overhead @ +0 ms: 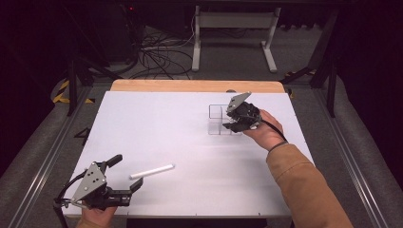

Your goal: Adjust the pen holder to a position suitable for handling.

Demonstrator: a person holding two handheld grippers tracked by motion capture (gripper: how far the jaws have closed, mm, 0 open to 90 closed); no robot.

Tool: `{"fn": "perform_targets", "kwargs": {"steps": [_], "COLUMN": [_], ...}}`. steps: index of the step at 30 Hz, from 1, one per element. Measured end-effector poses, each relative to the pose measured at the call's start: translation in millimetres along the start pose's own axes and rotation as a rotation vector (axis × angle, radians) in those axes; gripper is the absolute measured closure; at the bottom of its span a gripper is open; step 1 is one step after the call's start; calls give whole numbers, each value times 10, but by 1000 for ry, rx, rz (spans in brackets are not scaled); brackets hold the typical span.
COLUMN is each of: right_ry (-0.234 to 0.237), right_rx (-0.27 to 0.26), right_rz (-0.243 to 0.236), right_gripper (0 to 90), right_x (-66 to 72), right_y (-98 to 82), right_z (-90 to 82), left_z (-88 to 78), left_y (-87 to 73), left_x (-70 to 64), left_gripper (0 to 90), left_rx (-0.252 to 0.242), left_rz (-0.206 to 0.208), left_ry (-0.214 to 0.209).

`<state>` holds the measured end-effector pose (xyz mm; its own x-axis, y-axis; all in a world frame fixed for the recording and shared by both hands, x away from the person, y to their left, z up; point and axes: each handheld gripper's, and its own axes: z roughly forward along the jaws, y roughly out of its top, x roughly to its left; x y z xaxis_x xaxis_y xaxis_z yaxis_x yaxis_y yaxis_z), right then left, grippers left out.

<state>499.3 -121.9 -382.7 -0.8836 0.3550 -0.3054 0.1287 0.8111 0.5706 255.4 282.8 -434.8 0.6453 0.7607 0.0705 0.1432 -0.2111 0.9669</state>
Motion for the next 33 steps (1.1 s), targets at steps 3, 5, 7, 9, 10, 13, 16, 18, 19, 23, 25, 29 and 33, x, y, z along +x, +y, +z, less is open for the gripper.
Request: {"fn": "perform_targets", "kwargs": {"steps": [3,5,7,9,10,13,16,18,19,23,25,29,33], "right_ry": [9,10,16,20,22,31,37,43,44,55,55,58,74], "right_rx": [22,27,39,50,56,65,70,87,94,118,127,129,133], "right_rz": [-13,-13,-7,-6,-4,-3,2,-5,-7,-18,-25,-38,-61], "right_gripper": [578,584,605,618,620,630,631,636,640,664,687,697,747], "right_x": [-20,-27,-42,-47,-49,-52,-45,-29,-23,3,10,21,37], "right_y": [18,20,13,5,3,2,6,13,15,18,16,19,20], "right_z": [56,71,120,151,164,209,245,298,316,380,400,408,377], "left_z": [-1,-1,0,2,3,6,6,7,10,5,5,5,-1], "left_y": [-2,-1,-3,-4,-4,-5,-4,-4,-6,-7,-8,-9,-8], "left_x": [-2,1,2,3,2,-2,-3,-2,0,8,9,10,7], "left_gripper": [33,33,33,33,33,33,33,33,33,33,33,33,33], "left_rx": [-1,0,-2,-2,-2,-1,1,2,1,5,4,4,-4], "left_rz": [-4,-1,-1,-2,-2,-5,-4,-3,-1,0,-1,-2,-6], "left_ry": [0,-1,-1,-1,-2,-2,-3,-2,-2,-1,-3,-3,-11]}}
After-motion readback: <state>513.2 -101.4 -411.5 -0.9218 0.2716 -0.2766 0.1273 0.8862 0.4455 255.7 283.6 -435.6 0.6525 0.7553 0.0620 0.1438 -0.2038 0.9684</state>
